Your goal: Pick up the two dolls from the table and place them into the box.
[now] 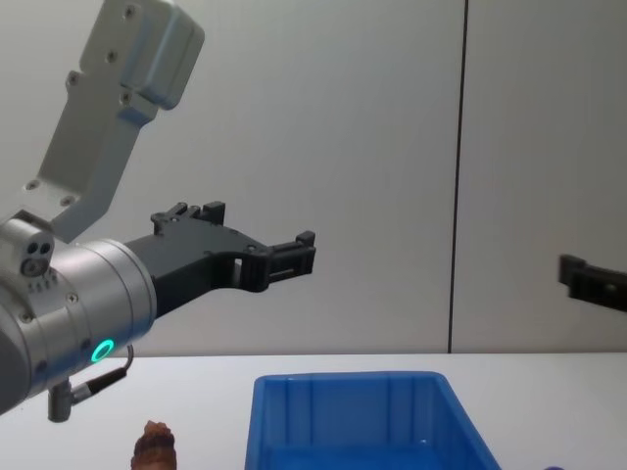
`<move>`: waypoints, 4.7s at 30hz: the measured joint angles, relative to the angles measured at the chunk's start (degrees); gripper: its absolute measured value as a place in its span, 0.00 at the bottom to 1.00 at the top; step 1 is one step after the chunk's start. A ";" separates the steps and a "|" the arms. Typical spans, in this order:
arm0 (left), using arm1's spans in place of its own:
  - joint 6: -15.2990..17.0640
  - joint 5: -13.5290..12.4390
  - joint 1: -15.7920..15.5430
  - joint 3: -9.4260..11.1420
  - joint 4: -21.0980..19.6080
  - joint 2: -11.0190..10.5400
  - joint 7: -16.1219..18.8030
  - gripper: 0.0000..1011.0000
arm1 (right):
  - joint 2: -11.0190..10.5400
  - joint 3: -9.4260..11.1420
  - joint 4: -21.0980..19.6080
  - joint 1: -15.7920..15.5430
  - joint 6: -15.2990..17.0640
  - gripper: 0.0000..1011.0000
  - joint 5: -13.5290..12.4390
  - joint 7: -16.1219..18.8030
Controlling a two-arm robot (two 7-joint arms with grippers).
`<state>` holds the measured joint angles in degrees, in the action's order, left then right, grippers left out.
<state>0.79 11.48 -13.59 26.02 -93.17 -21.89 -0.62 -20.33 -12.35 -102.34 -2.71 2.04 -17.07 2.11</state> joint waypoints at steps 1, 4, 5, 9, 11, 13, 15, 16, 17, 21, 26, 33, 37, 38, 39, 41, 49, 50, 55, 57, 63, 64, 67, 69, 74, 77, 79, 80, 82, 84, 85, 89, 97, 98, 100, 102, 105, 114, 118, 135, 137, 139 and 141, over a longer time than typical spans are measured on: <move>0.00 0.00 0.00 0.00 0.00 0.00 0.00 0.99 | -0.21 0.10 -0.25 -0.38 0.03 0.99 -0.11 -0.34; 0.00 0.00 0.00 0.00 0.00 0.00 0.00 0.99 | -1.07 0.59 -1.30 -2.09 0.29 0.99 -0.69 -2.00; 0.00 0.00 0.00 0.00 0.00 0.00 0.00 0.99 | -1.51 0.84 -1.86 -3.04 0.47 0.99 -1.00 -2.85; 0.00 0.00 0.00 0.00 0.00 0.00 0.00 0.99 | -2.72 1.59 -3.26 -5.61 1.32 0.99 -2.10 -5.39; 0.00 0.00 0.00 0.00 0.00 0.00 0.00 0.99 | -3.40 2.03 -4.04 -7.20 1.93 0.99 -2.72 -6.71; 0.00 0.00 0.00 0.00 0.00 0.00 0.00 0.99 | -3.80 2.30 -4.46 -8.07 2.38 0.99 -3.14 -7.54; 0.00 0.00 0.00 0.00 0.00 0.00 0.00 0.99 | -4.39 2.72 -5.04 -9.44 3.24 0.99 -3.80 -8.84; 0.00 0.00 0.00 0.00 0.00 0.00 0.00 0.99 | -4.53 2.84 -5.17 -9.81 3.53 0.99 -3.98 -9.21; 0.00 0.00 0.00 0.00 0.00 0.00 0.00 0.99 | -4.67 2.96 -5.29 -10.18 3.96 0.99 -4.26 -9.66; 0.00 0.00 0.00 0.00 0.00 -0.01 0.00 0.99 | -5.20 3.53 -5.57 -11.53 5.81 0.99 -5.18 -11.19; 0.00 0.00 0.00 0.00 0.00 0.00 0.00 0.99 | -5.23 3.98 -4.82 -11.60 8.92 0.99 -6.02 -12.39; 0.00 0.00 0.00 0.00 0.00 -0.01 0.00 0.99 | -4.07 3.90 -2.08 -9.28 12.79 0.99 -6.07 -12.54; 0.00 0.00 0.00 0.00 0.00 0.00 0.00 0.99 | -3.05 3.51 -0.02 -7.38 14.56 0.99 -5.51 -11.66; 0.00 0.00 0.00 0.00 0.00 0.00 0.00 0.99 | -2.67 3.33 0.86 -6.58 15.20 0.99 -5.21 -11.04; 0.00 0.00 0.00 0.00 0.00 0.00 0.00 0.99 | -2.48 3.24 1.28 -6.20 15.46 0.99 -5.10 -10.73; 0.00 0.00 0.00 0.00 0.00 -0.01 0.00 0.99 | -1.83 2.94 2.61 -4.98 16.15 0.99 -4.73 -9.76; 0.00 0.00 0.00 0.00 0.00 0.00 0.00 0.99 | 0.54 1.92 7.61 -0.94 18.46 0.99 -4.04 -7.03; 0.00 0.00 0.00 0.00 0.00 0.00 0.00 0.99 | 1.02 1.70 8.53 -0.27 18.88 0.99 -3.94 -6.86; 0.00 0.00 0.00 0.00 0.00 -0.01 -0.01 0.99 | 2.27 1.10 10.69 1.22 19.99 0.99 -3.41 -6.93; 0.00 0.00 0.00 0.00 0.00 0.00 -0.01 0.99 | 2.92 0.75 11.72 1.79 20.36 0.99 -3.05 -7.28; 0.00 0.00 0.00 0.00 0.00 0.00 -0.01 0.99 | 4.20 0.08 13.67 2.95 21.17 0.97 -2.23 -8.13; 0.00 0.00 0.00 0.00 0.00 -0.01 -0.01 0.99 | 4.32 0.02 13.86 3.06 21.23 0.96 -2.15 -8.20; 0.00 0.00 0.00 0.00 0.00 0.00 -0.01 0.99 | 4.72 -0.19 14.48 3.41 21.48 0.89 -1.92 -8.45; 0.00 0.00 0.00 0.00 0.00 -0.01 0.00 0.99 | 4.90 -0.27 14.74 3.58 21.59 0.82 -1.80 -8.57; 0.00 0.00 0.00 0.00 0.00 0.00 -0.01 0.99 | 5.39 -0.52 15.41 4.00 21.78 0.70 -1.52 -8.82; 0.00 0.00 0.00 0.00 0.00 0.00 -0.01 0.99 | 5.58 -0.63 15.65 4.18 21.83 0.60 -1.40 -8.90; 0.00 0.00 0.00 0.00 0.00 0.00 0.00 0.99 | 5.69 -0.68 15.81 4.29 21.88 0.56 -1.33 -8.97; 0.00 0.00 0.00 0.00 0.00 0.00 0.00 0.99 | 5.72 -0.69 15.85 4.33 21.90 0.50 -1.31 -8.99; 0.00 0.00 0.00 0.00 0.00 0.00 0.00 0.99 | 5.80 -0.73 15.99 4.41 21.92 0.44 -1.24 -9.05; 0.00 0.00 0.00 0.00 0.00 -0.01 0.00 0.99 | 5.84 -0.75 16.06 4.45 21.93 0.39 -1.20 -9.10; 0.00 0.00 0.00 0.00 0.00 0.00 -0.01 0.99 | 5.89 -0.78 16.12 4.49 21.95 0.36 -1.17 -9.15; 0.00 0.00 0.00 0.00 0.00 0.00 -0.01 0.99 | 5.95 -0.79 16.23 4.56 21.96 0.34 -1.08 -9.17; 0.00 0.00 0.00 0.00 0.00 0.00 0.00 0.99 | 5.92 -0.76 15.97 4.55 21.05 0.34 0.07 -9.29; 0.00 0.00 0.00 0.00 0.00 -0.01 0.00 0.99 | 5.91 -0.75 15.82 4.57 20.82 0.34 0.25 -9.29; 0.00 0.00 0.01 0.00 0.00 -0.01 0.00 0.99 | 5.87 -0.74 15.45 4.61 20.02 0.34 0.94 -9.26; 0.00 0.00 0.00 0.00 0.00 -0.01 -0.01 0.99 | 5.82 -0.73 15.01 4.68 19.19 0.34 1.63 -9.10; 0.00 0.00 0.00 0.00 0.00 -0.01 -0.01 0.99 | 5.74 -0.73 14.22 4.77 17.97 0.34 2.68 -8.58; 0.00 0.00 0.00 0.00 0.00 -0.01 -0.01 0.99 | 5.65 -1.09 11.40 5.40 14.28 0.34 5.86 -5.38; 0.00 0.00 0.00 0.00 0.00 -0.01 -0.01 0.99 | 5.73 -1.32 10.33 5.82 13.01 0.34 6.79 -3.30; 0.00 0.00 0.00 0.00 0.00 -0.01 -0.01 0.99 | 6.93 -2.70 7.74 8.98 10.63 0.34 8.43 8.50; 0.00 0.00 0.00 0.00 0.00 0.00 0.00 0.99 | 7.18 -2.92 7.71 9.53 10.72 0.34 8.43 10.22; 0.00 0.00 0.00 0.00 0.00 0.00 0.00 0.99 | 7.39 -3.10 7.71 9.97 10.94 0.34 8.42 11.36; 0.00 0.00 0.00 0.00 0.00 0.00 0.00 0.99 | 7.70 -3.33 7.76 10.58 11.37 0.34 8.29 13.32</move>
<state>0.79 11.48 -13.59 26.02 -93.18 -21.89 -0.63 -12.63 -15.68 -94.59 7.87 13.41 -8.78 15.43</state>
